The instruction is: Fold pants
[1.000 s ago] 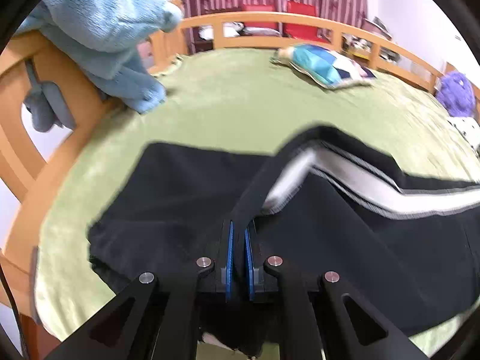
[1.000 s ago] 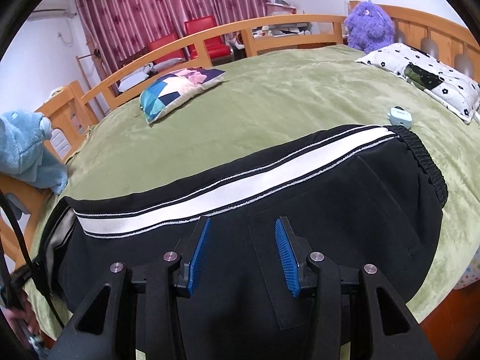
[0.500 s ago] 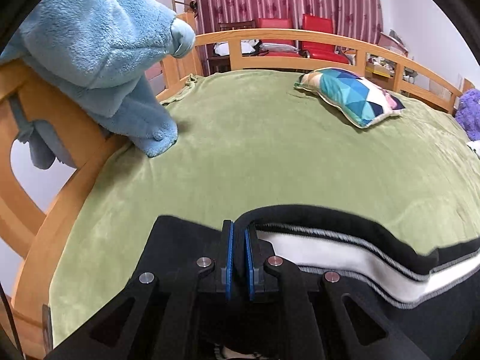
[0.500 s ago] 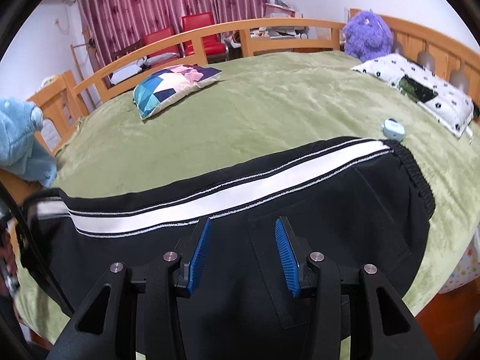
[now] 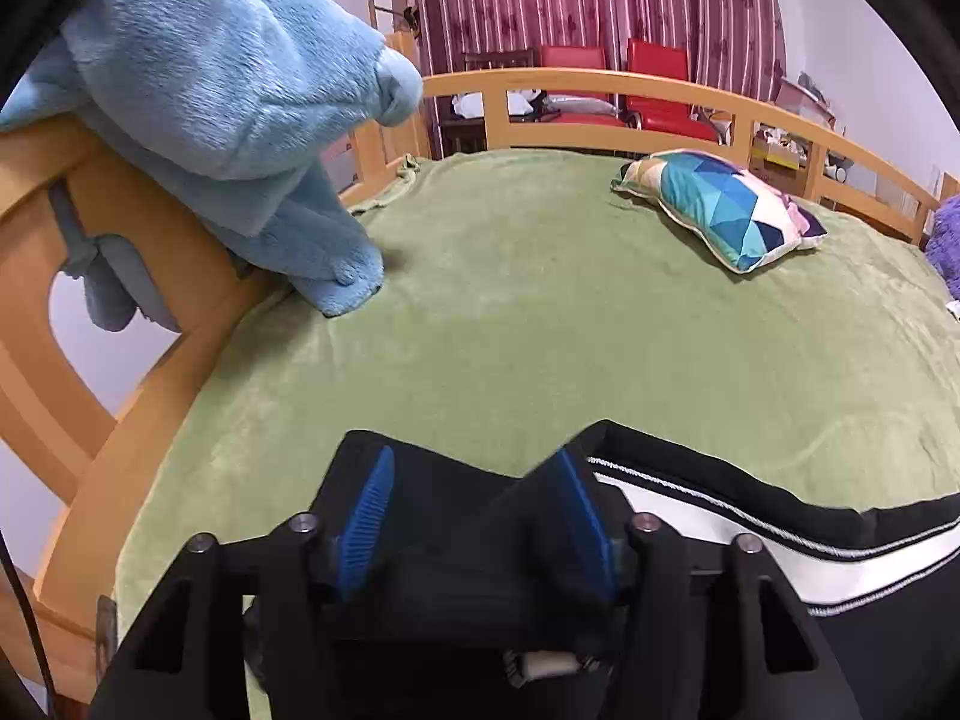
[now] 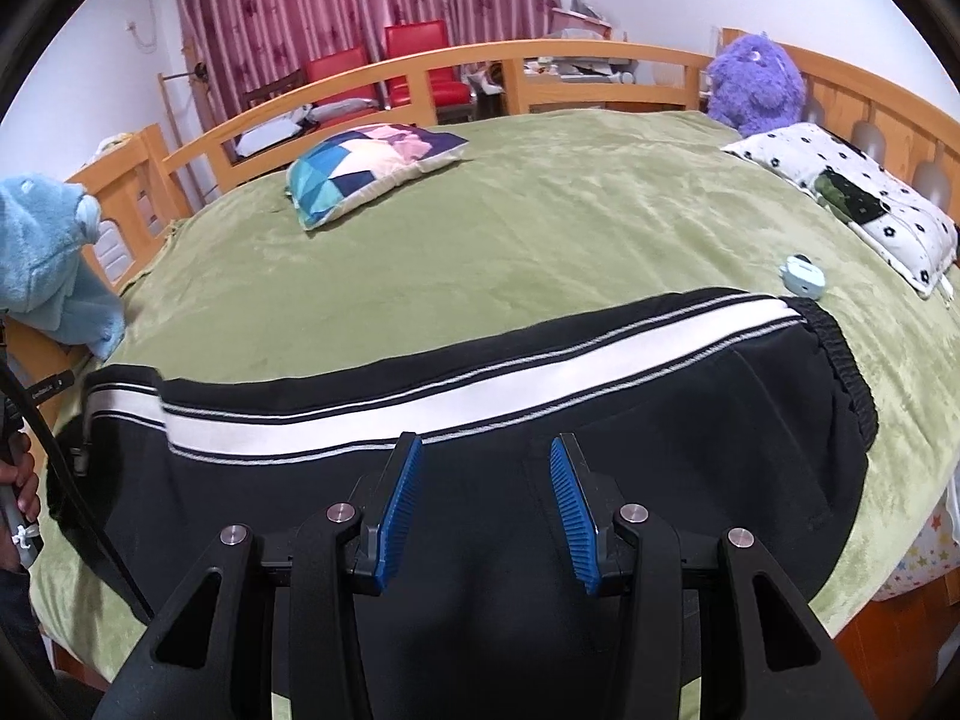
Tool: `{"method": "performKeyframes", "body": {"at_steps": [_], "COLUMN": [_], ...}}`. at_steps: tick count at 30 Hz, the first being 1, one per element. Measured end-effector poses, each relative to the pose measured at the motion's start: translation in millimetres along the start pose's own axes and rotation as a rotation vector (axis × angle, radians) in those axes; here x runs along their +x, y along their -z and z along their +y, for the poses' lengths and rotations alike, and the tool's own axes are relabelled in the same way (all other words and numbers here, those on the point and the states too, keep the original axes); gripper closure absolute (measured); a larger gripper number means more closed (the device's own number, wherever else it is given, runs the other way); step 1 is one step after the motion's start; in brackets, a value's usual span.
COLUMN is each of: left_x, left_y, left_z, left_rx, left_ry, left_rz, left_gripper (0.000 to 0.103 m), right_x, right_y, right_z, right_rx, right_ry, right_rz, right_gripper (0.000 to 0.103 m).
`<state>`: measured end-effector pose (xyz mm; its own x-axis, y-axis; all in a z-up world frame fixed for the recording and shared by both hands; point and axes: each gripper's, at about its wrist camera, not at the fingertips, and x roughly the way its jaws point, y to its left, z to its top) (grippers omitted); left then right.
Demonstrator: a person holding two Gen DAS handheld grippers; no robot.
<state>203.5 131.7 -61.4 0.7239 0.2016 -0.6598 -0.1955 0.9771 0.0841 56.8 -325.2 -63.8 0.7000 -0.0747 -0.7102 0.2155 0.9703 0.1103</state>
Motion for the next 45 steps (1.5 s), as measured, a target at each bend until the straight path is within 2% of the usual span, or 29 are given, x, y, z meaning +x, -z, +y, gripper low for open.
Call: {"method": "performKeyframes", "body": {"at_steps": [4, 6, 9, 12, 18, 24, 30, 31, 32, 33, 34, 36, 40, 42, 43, 45], "left_x": [-21.3, -28.7, -34.7, -30.8, -13.2, -0.1, 28.5, 31.2, 33.5, 36.8, 38.4, 40.0, 40.7, 43.6, 44.2, 41.7], "left_y": [11.4, 20.4, 41.3, 64.0, 88.1, 91.4, 93.1, 93.2, 92.6, 90.2, 87.0, 74.4, 32.0, 10.0, -0.1, -16.7], "left_z": [13.7, 20.4, 25.5, 14.0, -19.2, -34.6, -42.3, -42.3, -42.0, -41.0, -39.2, -29.0, -2.0, 11.5, 17.5, 25.7], "left_rx": [0.003, -0.004, -0.03, -0.012, 0.024, 0.005, -0.007, -0.009, -0.005, 0.006, 0.004, -0.026, -0.059, -0.082, -0.094, -0.102], "left_ry": [0.007, 0.024, 0.083, 0.154, 0.167, 0.187, 0.154, 0.143, 0.126, 0.12, 0.13, 0.122, 0.009, -0.021, -0.045, -0.105], "left_rz": [-0.013, -0.008, 0.027, 0.075, 0.128, 0.146, 0.19, 0.19, 0.179, 0.173, 0.177, 0.156, 0.074, 0.06, 0.057, 0.037], "left_gripper": [0.039, 0.038, 0.038, 0.038, 0.038, 0.038, 0.038, 0.041, 0.06, 0.071, 0.09, 0.093, 0.094, 0.093, 0.09, 0.089], "right_x": [-5.4, -8.1, -10.6, -11.3, -17.4, -15.6, -8.0, -5.9, -4.1, -0.4, 2.1, 6.1, 11.6, 14.2, 15.4, 16.7], "right_y": [2.6, 4.0, 6.6, 8.6, 10.9, 8.4, 8.3, 8.1, 7.8, 7.1, 6.3, 5.0, 1.3, 0.9, 0.7, 0.4], "right_z": [10.5, 13.0, 15.1, 16.0, 25.0, 31.1, 35.3, 35.5, 35.7, 35.4, 34.0, 31.2, 23.8, 22.4, 22.7, 23.2], "right_rx": [-0.024, -0.026, -0.025, -0.021, -0.043, -0.074, -0.106, -0.111, -0.113, -0.113, -0.107, -0.09, -0.052, -0.045, -0.045, -0.051], "right_ry": [-0.005, -0.006, -0.007, -0.009, -0.019, -0.015, -0.005, -0.002, -0.001, -0.005, -0.008, -0.008, -0.013, -0.016, -0.015, -0.007], "right_rz": [-0.008, -0.01, -0.015, 0.003, -0.002, -0.001, 0.013, 0.02, 0.026, 0.039, 0.048, 0.061, 0.076, 0.086, 0.091, 0.093], "right_gripper": [0.059, 0.059, 0.059, 0.059, 0.059, 0.059, 0.058, 0.058, 0.058, 0.058, 0.058, 0.058, 0.058, 0.058, 0.058, 0.058]}}
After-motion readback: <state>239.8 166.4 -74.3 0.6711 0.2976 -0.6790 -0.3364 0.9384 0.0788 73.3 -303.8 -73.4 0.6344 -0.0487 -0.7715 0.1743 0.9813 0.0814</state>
